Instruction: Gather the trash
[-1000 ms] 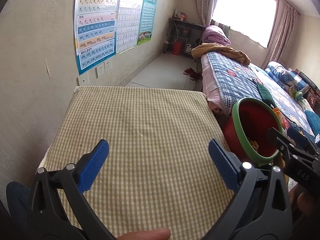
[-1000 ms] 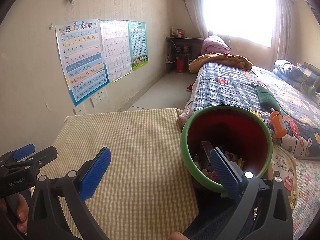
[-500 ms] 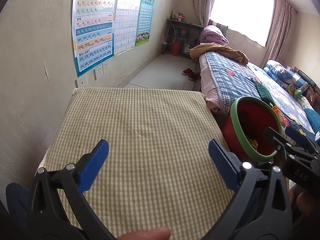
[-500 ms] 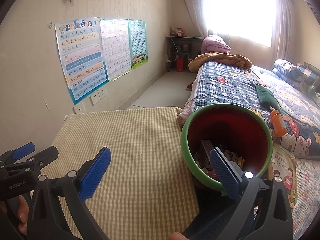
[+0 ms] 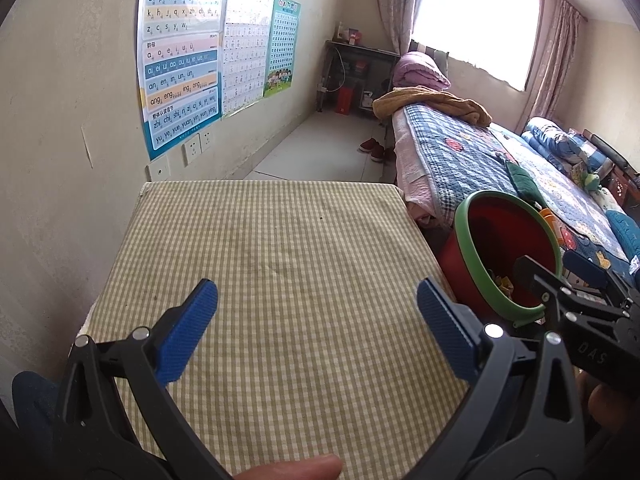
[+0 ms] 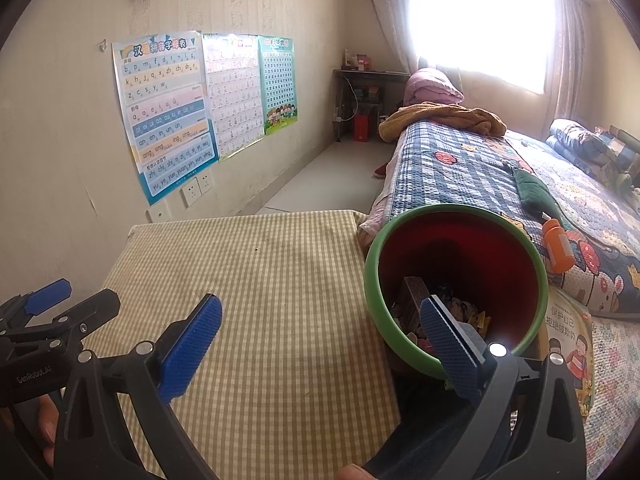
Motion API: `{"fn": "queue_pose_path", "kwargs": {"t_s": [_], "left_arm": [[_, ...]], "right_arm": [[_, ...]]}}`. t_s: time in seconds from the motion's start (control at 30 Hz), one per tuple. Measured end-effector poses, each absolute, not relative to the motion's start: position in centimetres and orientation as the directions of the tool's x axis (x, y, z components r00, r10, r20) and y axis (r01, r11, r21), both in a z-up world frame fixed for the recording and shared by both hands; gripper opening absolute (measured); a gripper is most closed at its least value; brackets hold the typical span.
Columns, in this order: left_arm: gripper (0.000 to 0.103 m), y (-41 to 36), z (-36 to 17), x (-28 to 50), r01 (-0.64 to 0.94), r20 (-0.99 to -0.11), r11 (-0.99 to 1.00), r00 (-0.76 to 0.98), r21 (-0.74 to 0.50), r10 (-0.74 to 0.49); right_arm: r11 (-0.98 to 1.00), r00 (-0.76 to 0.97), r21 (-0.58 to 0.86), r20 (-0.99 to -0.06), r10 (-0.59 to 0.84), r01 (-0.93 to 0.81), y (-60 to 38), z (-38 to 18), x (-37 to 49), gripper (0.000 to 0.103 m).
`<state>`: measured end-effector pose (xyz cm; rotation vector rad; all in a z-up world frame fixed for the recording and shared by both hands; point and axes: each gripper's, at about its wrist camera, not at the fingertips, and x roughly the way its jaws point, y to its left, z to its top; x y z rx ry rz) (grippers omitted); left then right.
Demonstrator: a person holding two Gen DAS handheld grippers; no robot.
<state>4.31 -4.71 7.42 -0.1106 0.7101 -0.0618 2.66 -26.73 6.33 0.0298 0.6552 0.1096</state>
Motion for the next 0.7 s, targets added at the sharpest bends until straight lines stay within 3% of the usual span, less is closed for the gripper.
{"fn": "queue_pose_path", "kwargs": {"t_s": [0.7], "left_arm": [[0.098, -4.27, 7.20, 4.27, -0.009, -0.653, 0.992, 0.753, -0.129, -0.078]], "right_arm": [[0.994, 0.783, 0.060, -0.612, 0.113, -0.097, -26.24, 6.22, 2.63, 0.096]]}}
